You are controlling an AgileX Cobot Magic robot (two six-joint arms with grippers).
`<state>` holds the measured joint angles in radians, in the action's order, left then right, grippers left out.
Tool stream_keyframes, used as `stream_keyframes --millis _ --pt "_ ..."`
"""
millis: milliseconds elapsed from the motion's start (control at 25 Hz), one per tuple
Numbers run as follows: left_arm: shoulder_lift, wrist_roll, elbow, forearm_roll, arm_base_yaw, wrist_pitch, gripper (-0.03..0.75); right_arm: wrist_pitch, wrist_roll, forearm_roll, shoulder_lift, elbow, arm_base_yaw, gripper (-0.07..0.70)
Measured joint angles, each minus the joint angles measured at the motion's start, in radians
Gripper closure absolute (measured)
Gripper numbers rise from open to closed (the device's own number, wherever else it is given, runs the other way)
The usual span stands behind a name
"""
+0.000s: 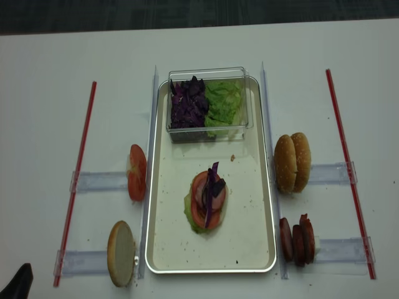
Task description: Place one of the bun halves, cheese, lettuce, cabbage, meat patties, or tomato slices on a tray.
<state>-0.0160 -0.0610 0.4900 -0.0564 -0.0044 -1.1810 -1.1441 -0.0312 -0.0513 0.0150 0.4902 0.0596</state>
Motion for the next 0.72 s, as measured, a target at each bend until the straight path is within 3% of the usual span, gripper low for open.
stream_keyframes --millis 720 --pt "0.0 0.0 0.0 0.0 0.0 0.0 0.096 0.0 0.0 0.0 0.0 0.0 0.0 -0.061"
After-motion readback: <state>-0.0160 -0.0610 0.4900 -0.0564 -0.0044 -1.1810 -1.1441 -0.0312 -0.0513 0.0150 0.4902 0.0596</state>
